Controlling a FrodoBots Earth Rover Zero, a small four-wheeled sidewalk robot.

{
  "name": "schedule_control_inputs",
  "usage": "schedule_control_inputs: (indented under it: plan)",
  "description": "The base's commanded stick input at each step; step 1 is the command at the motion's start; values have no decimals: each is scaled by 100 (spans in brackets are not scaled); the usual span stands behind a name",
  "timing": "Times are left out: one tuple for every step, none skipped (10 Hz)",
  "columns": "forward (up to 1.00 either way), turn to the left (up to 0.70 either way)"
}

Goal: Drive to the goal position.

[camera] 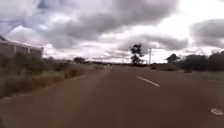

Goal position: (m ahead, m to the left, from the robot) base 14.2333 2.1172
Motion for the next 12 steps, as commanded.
schedule_control_inputs:
  plan:
    - [70, 3]
    - [70, 3]
    - [70, 3]
    - [70, 3]
    - [70, 3]
    - [70, 3]
    - [70, 3]
    - [70, 3]
    - [70, 3]
    - [70, 2]
    - [70, -17]
    - [70, -32]
